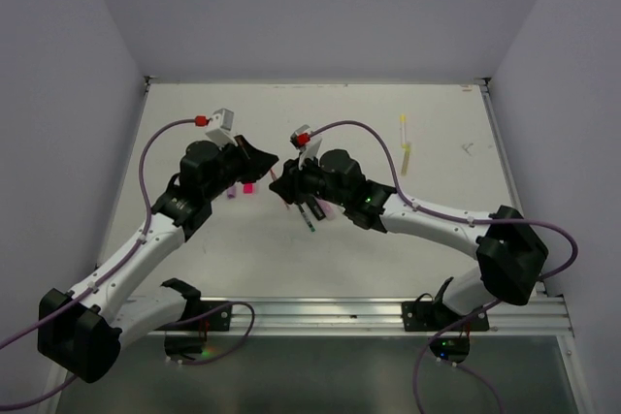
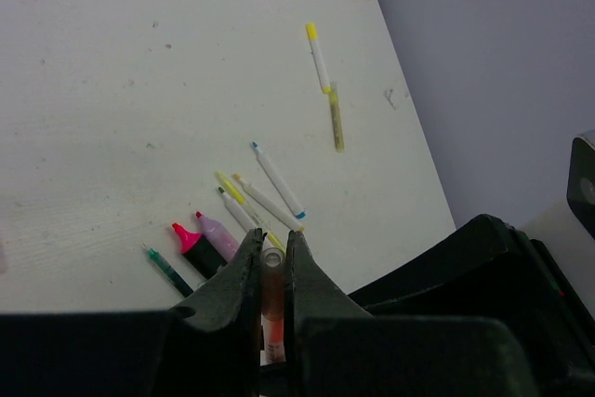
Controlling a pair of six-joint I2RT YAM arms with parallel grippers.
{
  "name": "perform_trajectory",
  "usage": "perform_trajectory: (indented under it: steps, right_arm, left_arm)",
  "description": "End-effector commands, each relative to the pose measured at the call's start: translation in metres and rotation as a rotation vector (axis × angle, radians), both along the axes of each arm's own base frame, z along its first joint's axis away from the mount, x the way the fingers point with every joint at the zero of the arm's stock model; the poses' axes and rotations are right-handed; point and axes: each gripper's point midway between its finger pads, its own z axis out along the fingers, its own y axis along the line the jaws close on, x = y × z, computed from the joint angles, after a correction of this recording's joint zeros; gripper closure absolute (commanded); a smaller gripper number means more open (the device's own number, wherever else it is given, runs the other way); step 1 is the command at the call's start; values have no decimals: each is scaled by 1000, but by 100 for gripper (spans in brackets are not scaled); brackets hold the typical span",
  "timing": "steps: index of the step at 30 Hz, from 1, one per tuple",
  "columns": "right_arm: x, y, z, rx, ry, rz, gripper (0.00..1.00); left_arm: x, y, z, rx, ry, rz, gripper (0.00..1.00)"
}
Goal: Open the pen caps
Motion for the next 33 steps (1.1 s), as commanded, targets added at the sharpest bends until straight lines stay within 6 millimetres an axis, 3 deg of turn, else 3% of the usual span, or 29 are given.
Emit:
perform_trajectory:
  steps: [1,4,8,10,14,19,23,29,33]
  right_arm:
    - [6,15,36,78,-60,17,77]
    - [3,14,24,54,-43,25,100]
    - [-7,6,-7,-17,-7,53,100]
    - [-15,-2,-28,-68,27,68,100]
    - [-32,-15,-61,-125,71,92,100]
    - [-55,-30,-98,-189,125,115,100]
    - [-64,-40,-114,-204,160,105,100]
    - [-68,-49,-128,-229,182,95,100]
    - [-66,-44,-128,-230,203,88,100]
  left_arm:
    - [2,-2,18,-23,-75,-8,100]
    - [5,1,21,-21,-88,17,100]
    - [16,14,32,-26,-121,112,100]
    - [21,17,46,-38,-145,144,100]
    - [41,49,81,-68,-209,360,100]
    - [49,77,121,-135,-311,527,100]
    - [49,97,150,-184,-393,629,100]
    - [50,112,161,-192,-417,697,100]
    - [55,105,156,-146,-393,660,100]
